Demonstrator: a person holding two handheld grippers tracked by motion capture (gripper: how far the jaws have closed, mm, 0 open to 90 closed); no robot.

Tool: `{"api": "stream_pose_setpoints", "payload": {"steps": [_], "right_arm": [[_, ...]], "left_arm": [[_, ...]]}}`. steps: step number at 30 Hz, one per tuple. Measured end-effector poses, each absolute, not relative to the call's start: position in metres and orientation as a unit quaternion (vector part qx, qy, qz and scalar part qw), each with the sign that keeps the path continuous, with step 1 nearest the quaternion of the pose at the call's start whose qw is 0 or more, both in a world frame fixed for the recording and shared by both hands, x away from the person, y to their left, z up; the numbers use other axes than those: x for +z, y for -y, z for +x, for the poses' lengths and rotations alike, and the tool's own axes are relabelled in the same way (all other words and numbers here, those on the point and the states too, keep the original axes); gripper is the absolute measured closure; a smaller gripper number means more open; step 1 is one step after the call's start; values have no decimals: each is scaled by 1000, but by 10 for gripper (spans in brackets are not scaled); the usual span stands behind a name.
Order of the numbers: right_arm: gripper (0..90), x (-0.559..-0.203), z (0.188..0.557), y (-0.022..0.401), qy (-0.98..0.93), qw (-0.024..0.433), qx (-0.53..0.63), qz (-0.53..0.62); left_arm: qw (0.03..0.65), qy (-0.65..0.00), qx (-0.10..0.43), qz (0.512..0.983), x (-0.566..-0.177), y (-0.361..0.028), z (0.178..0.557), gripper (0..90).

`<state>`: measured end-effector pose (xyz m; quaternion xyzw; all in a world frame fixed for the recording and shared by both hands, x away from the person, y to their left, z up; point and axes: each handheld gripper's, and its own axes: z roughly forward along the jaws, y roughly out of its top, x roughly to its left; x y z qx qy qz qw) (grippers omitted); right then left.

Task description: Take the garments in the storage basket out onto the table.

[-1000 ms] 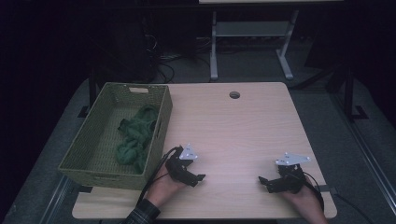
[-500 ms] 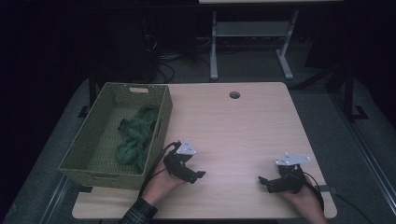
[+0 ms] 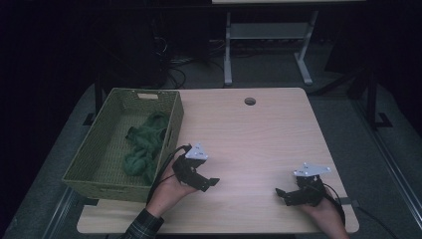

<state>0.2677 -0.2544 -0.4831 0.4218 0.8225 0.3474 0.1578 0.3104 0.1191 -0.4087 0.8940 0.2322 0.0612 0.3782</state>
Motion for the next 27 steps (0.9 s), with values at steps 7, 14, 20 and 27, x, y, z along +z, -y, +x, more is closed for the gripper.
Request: {"api": "stream_pose_setpoints", "payload": {"steps": [7, 14, 20, 27], "right_arm": [[20, -483, 268, 254, -822, 158, 347, 422], [20, -483, 268, 254, -822, 158, 348, 422], [20, -483, 268, 254, -822, 158, 348, 422], [19, -483, 268, 254, -822, 158, 348, 422]], "left_arm": [[387, -229, 54, 892, -399, -121, 310, 148], [385, -222, 53, 894, -381, -123, 312, 148], [388, -225, 58, 892, -372, -127, 317, 148], [387, -225, 63, 892, -363, -135, 323, 151]]}}
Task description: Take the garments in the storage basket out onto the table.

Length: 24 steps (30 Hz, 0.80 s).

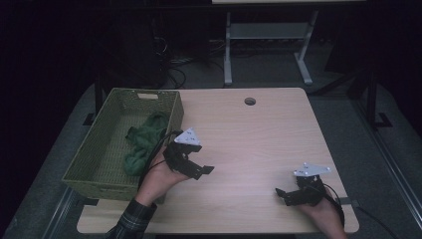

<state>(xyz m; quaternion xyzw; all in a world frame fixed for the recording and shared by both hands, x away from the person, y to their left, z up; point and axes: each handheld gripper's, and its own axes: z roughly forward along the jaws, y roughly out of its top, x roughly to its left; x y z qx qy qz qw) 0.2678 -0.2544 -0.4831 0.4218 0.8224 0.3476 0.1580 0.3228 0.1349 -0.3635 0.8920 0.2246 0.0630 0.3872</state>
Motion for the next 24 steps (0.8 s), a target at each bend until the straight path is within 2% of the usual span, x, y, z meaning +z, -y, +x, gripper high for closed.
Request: {"api": "stream_pose_setpoints", "payload": {"steps": [10, 24], "right_arm": [[20, -483, 268, 255, -823, 159, 348, 421], [19, -483, 268, 255, -823, 159, 348, 420]], "left_arm": [[390, -231, 76, 888, -344, -152, 334, 155], [388, -242, 94, 885, -337, -175, 351, 155]]}}
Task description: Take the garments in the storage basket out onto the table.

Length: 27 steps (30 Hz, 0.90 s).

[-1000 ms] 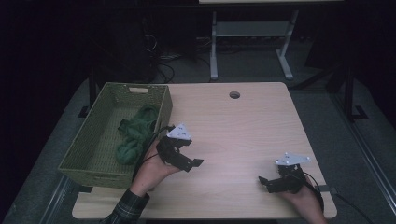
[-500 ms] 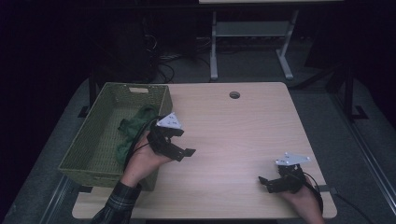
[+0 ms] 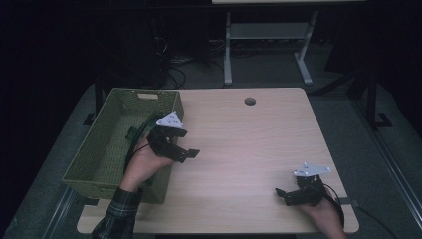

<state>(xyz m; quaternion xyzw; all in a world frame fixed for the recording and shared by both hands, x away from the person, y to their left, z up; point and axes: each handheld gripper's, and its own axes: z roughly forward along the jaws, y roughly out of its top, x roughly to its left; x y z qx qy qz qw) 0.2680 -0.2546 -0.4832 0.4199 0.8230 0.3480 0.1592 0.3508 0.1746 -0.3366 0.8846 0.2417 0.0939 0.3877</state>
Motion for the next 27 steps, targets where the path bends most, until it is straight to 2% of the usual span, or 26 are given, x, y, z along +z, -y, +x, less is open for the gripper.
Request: {"api": "stream_pose_setpoints", "payload": {"steps": [11, 14, 27], "right_arm": [[20, -483, 268, 255, -823, 159, 348, 420], [20, -483, 268, 255, -823, 159, 348, 420], [19, -483, 268, 255, -823, 159, 348, 420]], "left_arm": [[386, -281, 113, 871, -339, -206, 362, 156], [387, -286, 117, 869, -339, -212, 364, 190], [369, -324, 149, 858, -340, -245, 366, 239]]}}
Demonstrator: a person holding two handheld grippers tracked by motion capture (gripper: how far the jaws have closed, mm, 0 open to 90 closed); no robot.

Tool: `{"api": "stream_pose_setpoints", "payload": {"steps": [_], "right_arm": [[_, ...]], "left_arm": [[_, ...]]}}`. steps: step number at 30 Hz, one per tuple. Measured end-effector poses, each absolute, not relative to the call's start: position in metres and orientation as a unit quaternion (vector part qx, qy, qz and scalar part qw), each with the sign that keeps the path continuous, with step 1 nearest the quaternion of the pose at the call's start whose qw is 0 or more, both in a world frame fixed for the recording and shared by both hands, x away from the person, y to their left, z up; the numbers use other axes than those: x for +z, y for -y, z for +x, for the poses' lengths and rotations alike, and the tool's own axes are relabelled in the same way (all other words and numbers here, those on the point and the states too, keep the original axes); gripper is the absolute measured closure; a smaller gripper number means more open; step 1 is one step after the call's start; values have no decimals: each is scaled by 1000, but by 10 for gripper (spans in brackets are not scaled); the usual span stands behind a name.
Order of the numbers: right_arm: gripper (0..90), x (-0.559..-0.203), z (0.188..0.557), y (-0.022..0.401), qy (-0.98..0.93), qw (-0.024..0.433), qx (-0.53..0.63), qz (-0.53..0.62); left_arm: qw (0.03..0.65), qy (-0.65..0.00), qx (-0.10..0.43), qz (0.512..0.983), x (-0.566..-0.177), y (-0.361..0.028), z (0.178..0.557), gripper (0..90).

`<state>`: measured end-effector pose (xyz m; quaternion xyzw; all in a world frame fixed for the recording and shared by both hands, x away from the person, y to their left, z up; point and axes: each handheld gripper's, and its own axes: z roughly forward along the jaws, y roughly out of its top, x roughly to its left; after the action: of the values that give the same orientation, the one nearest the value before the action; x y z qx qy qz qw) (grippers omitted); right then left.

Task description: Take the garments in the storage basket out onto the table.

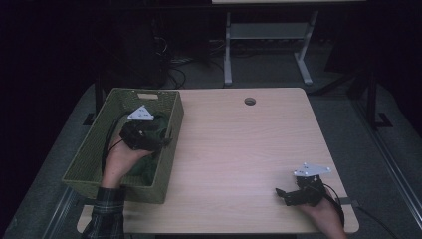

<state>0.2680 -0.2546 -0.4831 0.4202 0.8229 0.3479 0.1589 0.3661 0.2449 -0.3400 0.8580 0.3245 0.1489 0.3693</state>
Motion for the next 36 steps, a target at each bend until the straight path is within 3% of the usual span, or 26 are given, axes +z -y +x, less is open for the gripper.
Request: {"api": "stream_pose_setpoints", "payload": {"steps": [11, 27, 36], "right_arm": [[20, -483, 268, 255, -823, 159, 348, 420], [20, -483, 268, 255, -823, 159, 348, 420], [20, -483, 268, 255, -823, 159, 348, 420]], "left_arm": [[360, -343, 166, 851, -341, -266, 368, 321], [301, -376, 181, 857, -367, -289, 377, 417], [271, -392, 172, 862, -383, -292, 383, 382]]}}
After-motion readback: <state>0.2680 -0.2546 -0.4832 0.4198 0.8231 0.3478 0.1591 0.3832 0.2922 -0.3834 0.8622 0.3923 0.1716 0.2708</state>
